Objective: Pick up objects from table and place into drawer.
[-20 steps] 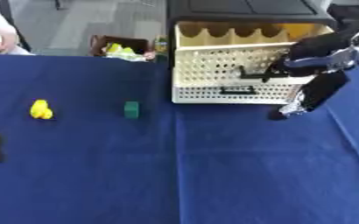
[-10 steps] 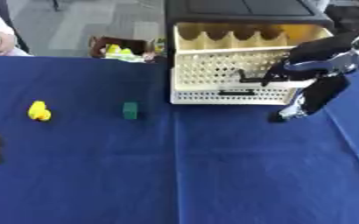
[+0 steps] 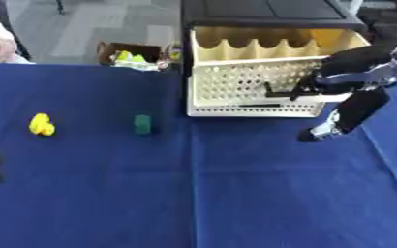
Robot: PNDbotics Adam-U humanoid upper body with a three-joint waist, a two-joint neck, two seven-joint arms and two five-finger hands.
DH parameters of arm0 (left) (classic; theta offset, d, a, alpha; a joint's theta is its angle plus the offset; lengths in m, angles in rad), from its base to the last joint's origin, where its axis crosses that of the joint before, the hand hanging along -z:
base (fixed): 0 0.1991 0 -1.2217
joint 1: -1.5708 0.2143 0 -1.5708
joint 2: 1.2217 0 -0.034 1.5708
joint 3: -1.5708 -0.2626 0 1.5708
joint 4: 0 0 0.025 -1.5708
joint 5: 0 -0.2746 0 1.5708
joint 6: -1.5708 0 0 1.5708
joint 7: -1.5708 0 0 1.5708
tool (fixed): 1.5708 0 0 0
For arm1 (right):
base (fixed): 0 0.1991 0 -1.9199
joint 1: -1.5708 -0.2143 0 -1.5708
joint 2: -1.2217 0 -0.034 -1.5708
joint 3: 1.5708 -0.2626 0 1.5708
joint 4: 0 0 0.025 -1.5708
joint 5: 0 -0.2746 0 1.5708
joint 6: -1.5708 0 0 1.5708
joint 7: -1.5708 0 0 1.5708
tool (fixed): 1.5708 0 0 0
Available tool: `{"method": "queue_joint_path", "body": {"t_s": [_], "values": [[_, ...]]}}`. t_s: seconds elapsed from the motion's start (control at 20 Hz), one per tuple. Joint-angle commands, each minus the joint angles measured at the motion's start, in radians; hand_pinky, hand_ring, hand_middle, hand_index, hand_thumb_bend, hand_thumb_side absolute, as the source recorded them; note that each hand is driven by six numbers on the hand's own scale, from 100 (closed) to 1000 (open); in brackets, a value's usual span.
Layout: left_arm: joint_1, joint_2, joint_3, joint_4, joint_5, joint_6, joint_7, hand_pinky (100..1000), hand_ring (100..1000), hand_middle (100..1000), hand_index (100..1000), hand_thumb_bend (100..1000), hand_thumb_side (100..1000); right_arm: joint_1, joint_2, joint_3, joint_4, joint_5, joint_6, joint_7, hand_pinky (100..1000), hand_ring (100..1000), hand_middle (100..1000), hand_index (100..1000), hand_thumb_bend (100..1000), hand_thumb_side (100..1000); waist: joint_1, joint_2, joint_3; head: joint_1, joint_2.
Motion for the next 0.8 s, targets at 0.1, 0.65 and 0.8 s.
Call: {"method": "queue_joint_path", "body": {"t_s": [0.1, 0.65, 0.8], "values": [[-0.008, 0.007, -0.001, -0.020, -0.001, -0.002, -0.004, 432, 587, 519, 795, 100, 824, -0.011, -0.029, -0.010, -0.038, -0.006, -0.008, 0.001, 263, 100, 100, 882, 492, 795, 0.000, -0.017, 0.000, -0.001, -0.010], [-0.006, 0.011, 0.000, -0.020, -0.004, 0.002, -0.004, 431, 588, 520, 794, 100, 827, -0.048, -0.018, -0.014, -0.032, 0.017, -0.026, 0.001, 271, 100, 100, 842, 495, 815, -0.006, -0.021, -0.007, -0.041, -0.019], [-0.005, 0.012, 0.000, -0.020, -0.006, 0.003, -0.005, 431, 588, 520, 794, 100, 827, -0.044, -0.024, -0.014, -0.045, 0.006, -0.028, 0.001, 270, 100, 100, 843, 494, 819, -0.006, -0.021, -0.007, -0.040, -0.018]]}}
